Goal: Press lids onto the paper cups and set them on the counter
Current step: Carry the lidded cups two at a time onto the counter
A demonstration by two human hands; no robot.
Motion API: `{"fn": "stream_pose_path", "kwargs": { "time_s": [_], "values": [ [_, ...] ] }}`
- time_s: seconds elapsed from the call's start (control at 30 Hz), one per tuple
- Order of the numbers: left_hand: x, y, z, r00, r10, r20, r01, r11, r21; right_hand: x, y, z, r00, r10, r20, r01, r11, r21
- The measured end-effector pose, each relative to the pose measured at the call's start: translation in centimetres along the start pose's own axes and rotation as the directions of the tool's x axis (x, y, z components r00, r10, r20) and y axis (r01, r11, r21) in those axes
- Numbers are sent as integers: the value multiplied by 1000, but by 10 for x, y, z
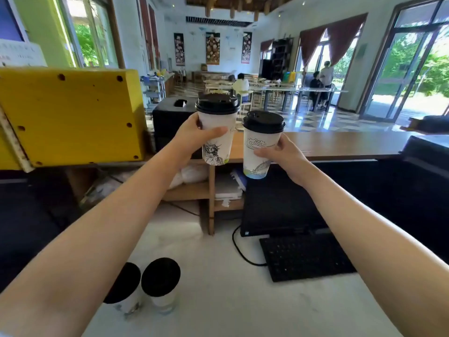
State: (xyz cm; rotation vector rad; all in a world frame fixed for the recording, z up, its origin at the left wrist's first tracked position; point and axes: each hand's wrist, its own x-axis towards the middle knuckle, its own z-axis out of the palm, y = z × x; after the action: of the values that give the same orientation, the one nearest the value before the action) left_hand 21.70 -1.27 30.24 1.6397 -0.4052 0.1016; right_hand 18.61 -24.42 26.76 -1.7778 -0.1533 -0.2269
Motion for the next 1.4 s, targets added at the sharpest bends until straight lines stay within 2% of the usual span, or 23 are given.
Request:
{"fn": "stream_pose_path", "kwargs": {
  "time_s": [0.17, 0.33, 0.63, 0.97, 1.4],
  "values": [
    [37, 19, 14, 998, -1, -67, -1, 1000, -21, 49, -34, -24, 997, -79, -16, 78, 996, -46],
    [75, 8, 29, 979, -9, -203, 10, 1000, 4, 89, -41, -35, 994, -102, -28, 100, 993, -57],
    [117, -44, 51, 937, -54, -345, 107, 985, 137, 129, 15, -27, 990, 4, -138, -5, 1000, -2],
    [135, -89, 54, 908, -61, -415, 103, 992, 79, 156, 55, -2, 984, 32, -178, -31, 999, 9],
    [147, -99, 59, 912, -70, -405, 130, 984, 123, 167, 71, -4, 996, 29, -85, -25, 999, 46]
  ]
}}
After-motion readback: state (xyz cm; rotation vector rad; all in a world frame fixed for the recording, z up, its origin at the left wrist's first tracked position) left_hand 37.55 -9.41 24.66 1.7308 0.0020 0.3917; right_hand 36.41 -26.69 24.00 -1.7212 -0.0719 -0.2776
